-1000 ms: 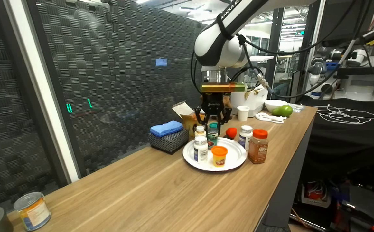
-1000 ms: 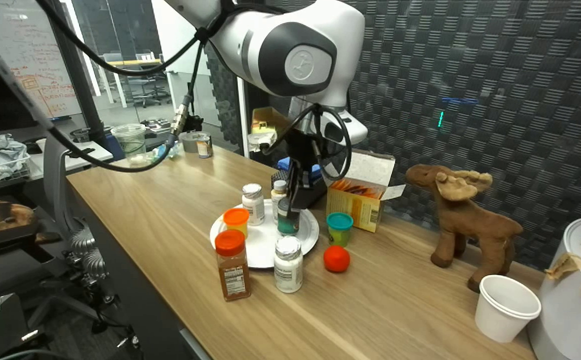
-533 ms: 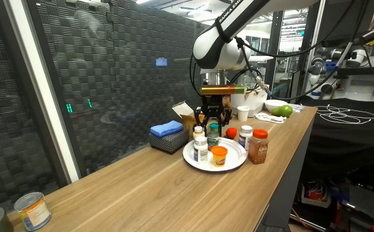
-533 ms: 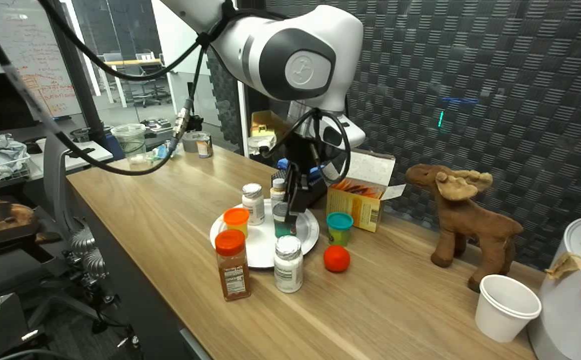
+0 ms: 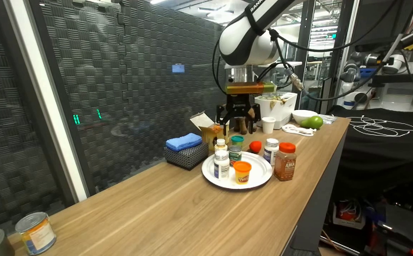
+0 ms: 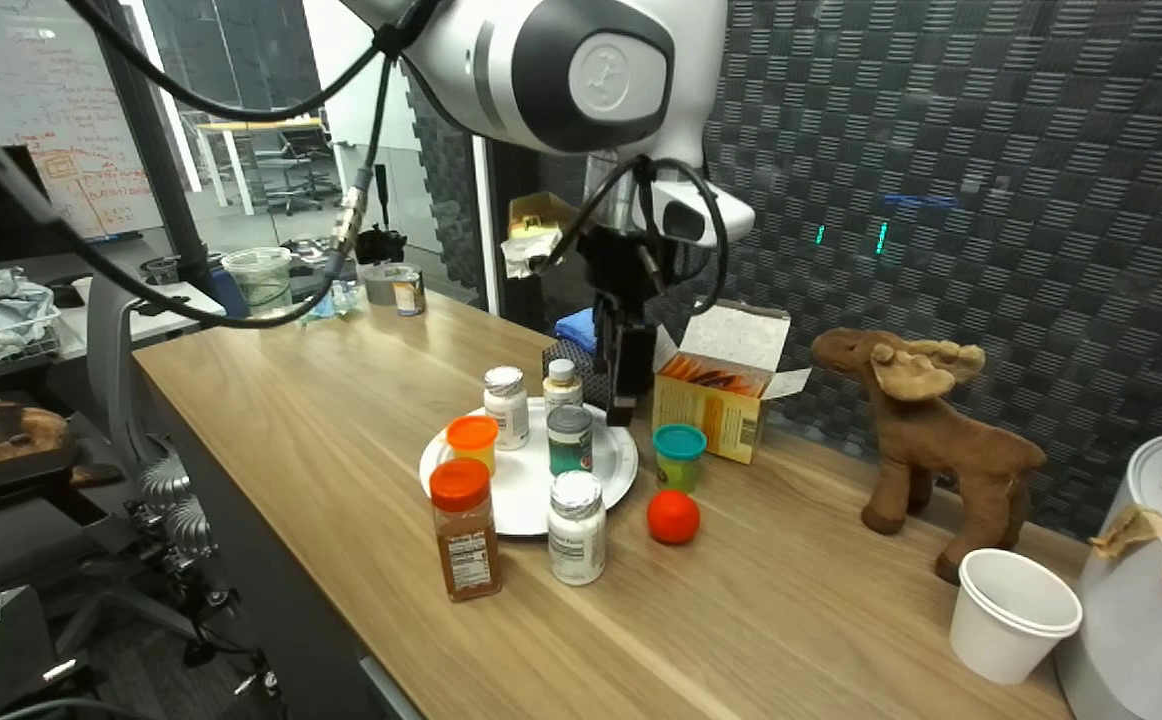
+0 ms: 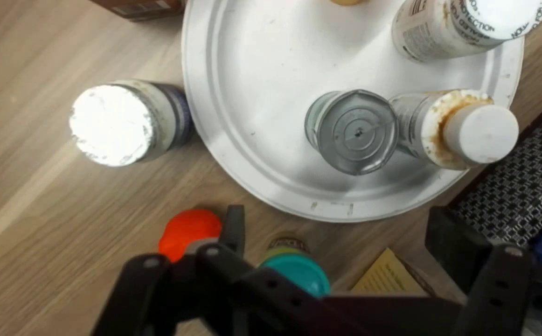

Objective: Put the objects on the table onto the tray

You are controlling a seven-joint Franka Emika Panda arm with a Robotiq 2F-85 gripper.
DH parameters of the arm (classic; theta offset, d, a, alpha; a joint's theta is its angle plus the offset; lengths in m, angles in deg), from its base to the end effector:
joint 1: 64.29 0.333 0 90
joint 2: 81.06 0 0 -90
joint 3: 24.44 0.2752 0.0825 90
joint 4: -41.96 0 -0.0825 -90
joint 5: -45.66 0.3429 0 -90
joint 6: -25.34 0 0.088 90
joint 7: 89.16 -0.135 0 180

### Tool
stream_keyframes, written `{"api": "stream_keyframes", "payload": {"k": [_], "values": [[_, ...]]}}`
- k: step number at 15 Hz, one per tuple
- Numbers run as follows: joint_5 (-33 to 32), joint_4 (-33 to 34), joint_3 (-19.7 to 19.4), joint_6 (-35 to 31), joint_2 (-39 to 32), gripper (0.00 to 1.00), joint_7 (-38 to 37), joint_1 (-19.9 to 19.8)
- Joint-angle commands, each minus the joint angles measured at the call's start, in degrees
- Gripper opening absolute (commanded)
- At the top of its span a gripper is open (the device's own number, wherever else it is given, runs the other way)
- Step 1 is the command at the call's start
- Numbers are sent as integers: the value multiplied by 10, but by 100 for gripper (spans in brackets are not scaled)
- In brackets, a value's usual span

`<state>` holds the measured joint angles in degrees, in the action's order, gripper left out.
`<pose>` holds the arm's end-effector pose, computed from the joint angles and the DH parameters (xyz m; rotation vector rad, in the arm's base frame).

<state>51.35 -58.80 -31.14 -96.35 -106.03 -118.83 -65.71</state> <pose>0.5915 -0.0739 0.2751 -2.9275 1.0776 0.1118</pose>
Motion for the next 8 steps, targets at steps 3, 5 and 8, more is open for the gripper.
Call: {"api": "stream_keyframes", "payload": {"k": [3,5,8], "values": [[-98,-147,-13,-30,161,100,-65,40],[-118,-194,-2,-28,206,100,-86,43],[-146,-269,16,-43,263,100,-96,38]]}}
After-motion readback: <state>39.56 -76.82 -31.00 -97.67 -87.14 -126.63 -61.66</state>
